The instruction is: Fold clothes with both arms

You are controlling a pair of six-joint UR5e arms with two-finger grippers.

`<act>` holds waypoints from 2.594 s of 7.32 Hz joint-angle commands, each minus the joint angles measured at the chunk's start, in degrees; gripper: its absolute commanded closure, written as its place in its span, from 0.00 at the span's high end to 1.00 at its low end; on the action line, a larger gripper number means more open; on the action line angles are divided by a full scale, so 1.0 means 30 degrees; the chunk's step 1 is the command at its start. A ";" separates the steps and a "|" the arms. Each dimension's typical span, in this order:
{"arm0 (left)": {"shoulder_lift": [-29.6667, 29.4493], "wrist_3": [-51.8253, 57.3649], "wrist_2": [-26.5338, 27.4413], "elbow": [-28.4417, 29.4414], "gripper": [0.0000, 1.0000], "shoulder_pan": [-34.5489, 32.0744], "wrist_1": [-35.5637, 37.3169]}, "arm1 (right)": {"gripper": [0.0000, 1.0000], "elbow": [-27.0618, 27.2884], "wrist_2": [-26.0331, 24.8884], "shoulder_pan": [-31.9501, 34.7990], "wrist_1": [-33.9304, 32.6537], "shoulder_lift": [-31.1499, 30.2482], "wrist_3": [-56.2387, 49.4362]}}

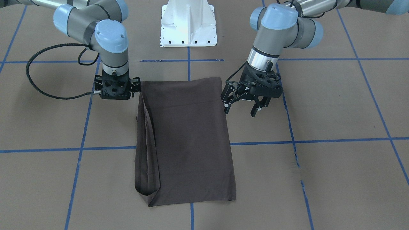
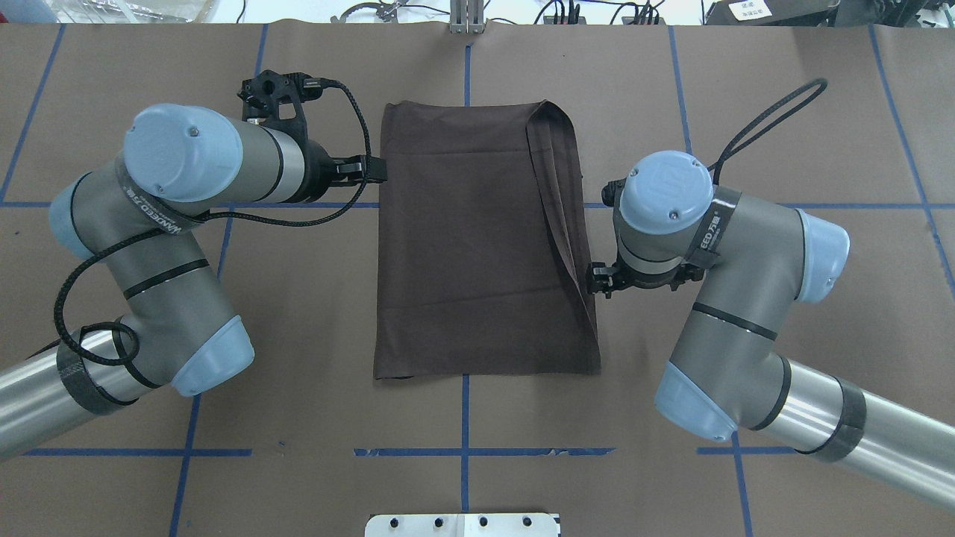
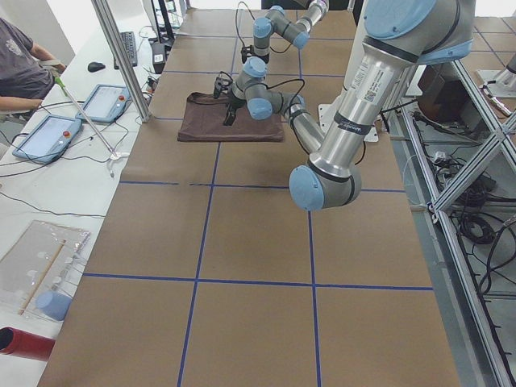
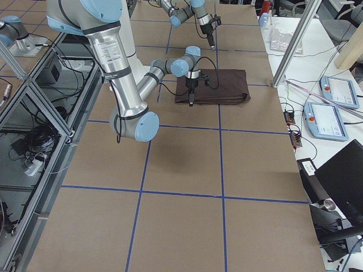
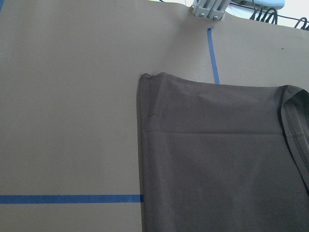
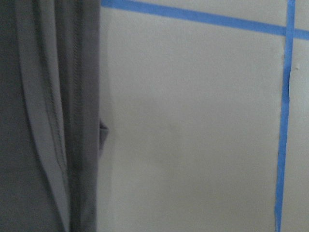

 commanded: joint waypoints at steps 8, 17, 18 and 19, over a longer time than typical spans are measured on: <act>-0.0157 0.0279 0.0040 -0.0863 1.00 0.0001 -0.0461 | 1.00 -0.8882 0.1845 0.1144 0.4384 0.4984 -0.1648; -0.0011 0.0279 0.0040 -0.1070 1.00 0.0031 -0.0490 | 1.00 -0.9266 0.2528 0.1172 0.3094 0.4808 -0.1678; 0.0018 0.0279 0.0040 -0.1070 1.00 0.0031 -0.0519 | 1.00 -0.9150 0.2498 0.1318 0.2978 0.4808 -0.1678; 0.0048 0.0279 0.0040 -0.1012 1.00 0.0031 -0.0752 | 1.00 -0.9091 0.2498 0.1493 0.2802 0.4808 -0.1707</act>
